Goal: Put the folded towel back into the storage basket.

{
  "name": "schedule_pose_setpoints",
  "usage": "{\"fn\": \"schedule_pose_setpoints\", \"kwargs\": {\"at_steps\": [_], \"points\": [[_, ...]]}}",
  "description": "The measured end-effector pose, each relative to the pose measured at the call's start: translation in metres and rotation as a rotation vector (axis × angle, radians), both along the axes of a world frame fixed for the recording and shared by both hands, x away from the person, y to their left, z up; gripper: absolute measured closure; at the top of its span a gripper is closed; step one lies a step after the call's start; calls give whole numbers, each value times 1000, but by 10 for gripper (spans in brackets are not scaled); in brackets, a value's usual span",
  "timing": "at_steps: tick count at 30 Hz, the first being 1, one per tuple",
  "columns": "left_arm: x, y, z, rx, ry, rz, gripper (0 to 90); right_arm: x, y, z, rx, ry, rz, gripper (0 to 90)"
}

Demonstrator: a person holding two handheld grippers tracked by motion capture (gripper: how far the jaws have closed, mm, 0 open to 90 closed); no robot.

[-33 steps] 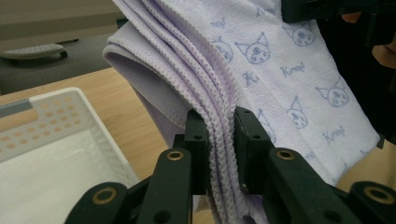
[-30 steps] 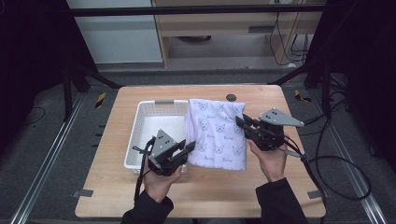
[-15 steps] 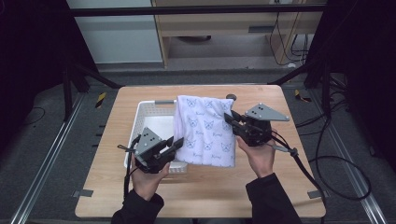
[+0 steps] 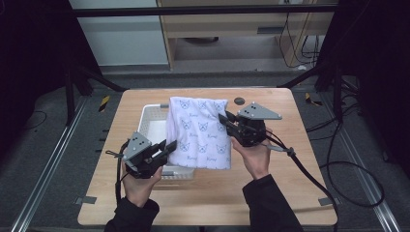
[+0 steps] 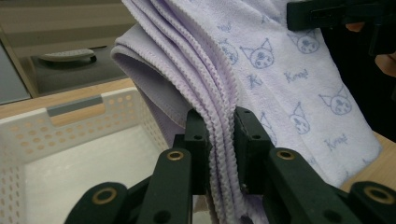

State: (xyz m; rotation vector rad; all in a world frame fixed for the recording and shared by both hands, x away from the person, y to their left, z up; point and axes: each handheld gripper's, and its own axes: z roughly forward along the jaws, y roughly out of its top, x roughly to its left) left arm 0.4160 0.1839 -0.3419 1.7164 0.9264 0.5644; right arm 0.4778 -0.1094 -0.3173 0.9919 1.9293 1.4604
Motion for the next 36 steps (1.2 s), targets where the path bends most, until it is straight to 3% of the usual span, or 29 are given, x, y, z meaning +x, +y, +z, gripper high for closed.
{"fn": "schedule_pose_setpoints", "kwargs": {"at_steps": [6, 23, 36], "points": [[0, 13, -1, -9, 4, 24, 763, 6, 12, -1, 13, 7, 20, 772], [5, 47, -6, -8, 7, 90, 764, 21, 53, -7, -1, 5, 49, 772], [13, 71, -14, -11, 32, 157, 764, 38, 86, -16, -24, 5, 68, 772]]}}
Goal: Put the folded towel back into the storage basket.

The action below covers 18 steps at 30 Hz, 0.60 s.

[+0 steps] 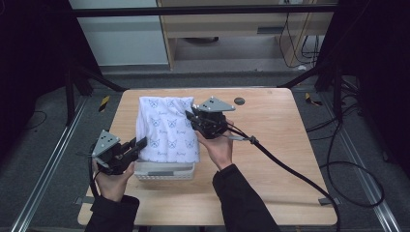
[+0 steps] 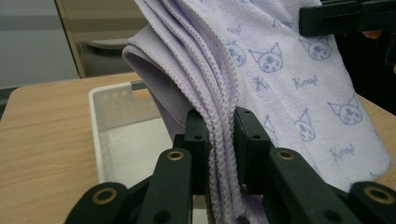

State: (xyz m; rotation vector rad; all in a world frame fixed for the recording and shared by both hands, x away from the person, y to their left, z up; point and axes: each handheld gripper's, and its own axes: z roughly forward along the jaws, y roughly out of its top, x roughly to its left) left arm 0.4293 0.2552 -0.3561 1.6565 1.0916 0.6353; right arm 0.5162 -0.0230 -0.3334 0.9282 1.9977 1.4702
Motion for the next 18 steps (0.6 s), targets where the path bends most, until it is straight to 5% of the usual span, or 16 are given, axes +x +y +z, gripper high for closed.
{"fn": "schedule_pose_setpoints", "kwargs": {"at_steps": [18], "points": [[13, 14, -14, 31, 40, 53, 764, 21, 28, -22, -31, 24, 3, 772]]}}
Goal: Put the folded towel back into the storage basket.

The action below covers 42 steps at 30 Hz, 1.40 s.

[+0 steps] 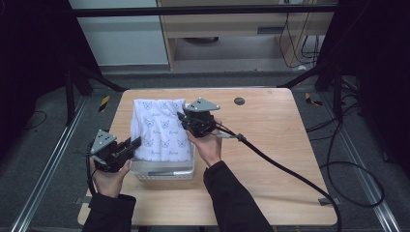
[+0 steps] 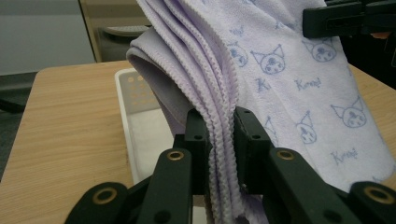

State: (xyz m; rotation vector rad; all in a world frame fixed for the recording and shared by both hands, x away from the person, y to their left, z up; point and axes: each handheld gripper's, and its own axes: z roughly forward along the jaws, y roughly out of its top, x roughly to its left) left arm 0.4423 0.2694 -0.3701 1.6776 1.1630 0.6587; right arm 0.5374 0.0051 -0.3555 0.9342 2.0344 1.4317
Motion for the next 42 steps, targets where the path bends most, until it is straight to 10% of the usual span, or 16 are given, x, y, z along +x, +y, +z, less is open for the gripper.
{"fn": "schedule_pose_setpoints", "kwargs": {"at_steps": [42], "points": [[27, 1, -43, 63, 122, 26, 764, 21, 17, -50, -66, 90, -38, 768]]}}
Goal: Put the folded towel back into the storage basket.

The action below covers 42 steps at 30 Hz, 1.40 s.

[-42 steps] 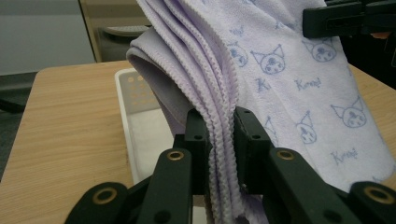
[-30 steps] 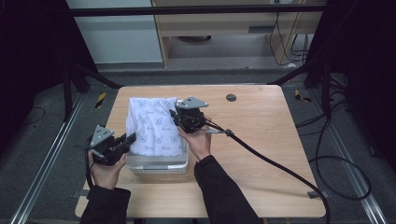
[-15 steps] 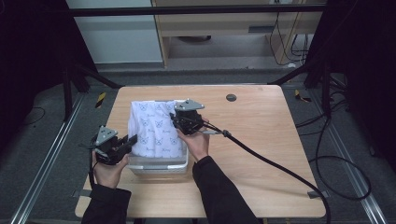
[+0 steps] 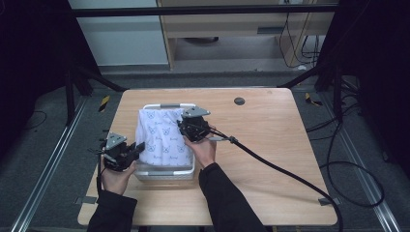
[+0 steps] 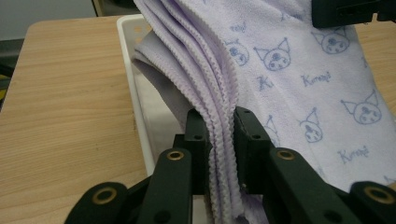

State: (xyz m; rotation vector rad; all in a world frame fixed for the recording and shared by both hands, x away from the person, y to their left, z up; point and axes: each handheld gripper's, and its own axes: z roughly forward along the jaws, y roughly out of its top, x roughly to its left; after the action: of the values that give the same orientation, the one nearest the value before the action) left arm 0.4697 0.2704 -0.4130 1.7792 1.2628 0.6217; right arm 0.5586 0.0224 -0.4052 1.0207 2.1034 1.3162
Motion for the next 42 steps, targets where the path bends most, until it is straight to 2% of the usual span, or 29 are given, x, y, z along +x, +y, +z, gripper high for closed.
{"fn": "schedule_pose_setpoints", "kwargs": {"at_steps": [3, 25, 29, 31, 34, 35, 42], "points": [[1, 0, -2, 11, -1, -1, 763, 0, 0, -3, 2, 4, -3, 767], [8, -8, -18, 62, 60, 10, 753, 6, 1, -23, -34, 39, -19, 755], [11, -9, -20, 76, 77, 16, 724, 6, 2, -26, -39, 51, -26, 736], [12, -9, -21, 88, 85, 27, 683, 8, 1, -28, -55, 66, -19, 714], [12, -9, -21, 82, 86, 29, 619, 9, 1, -30, -76, 61, -27, 706], [12, -8, -20, 76, 71, 35, 600, 9, -2, -30, -75, 48, -33, 677], [6, -6, -11, 36, 26, 33, 549, 6, -13, -20, -43, 19, -48, 635]]}}
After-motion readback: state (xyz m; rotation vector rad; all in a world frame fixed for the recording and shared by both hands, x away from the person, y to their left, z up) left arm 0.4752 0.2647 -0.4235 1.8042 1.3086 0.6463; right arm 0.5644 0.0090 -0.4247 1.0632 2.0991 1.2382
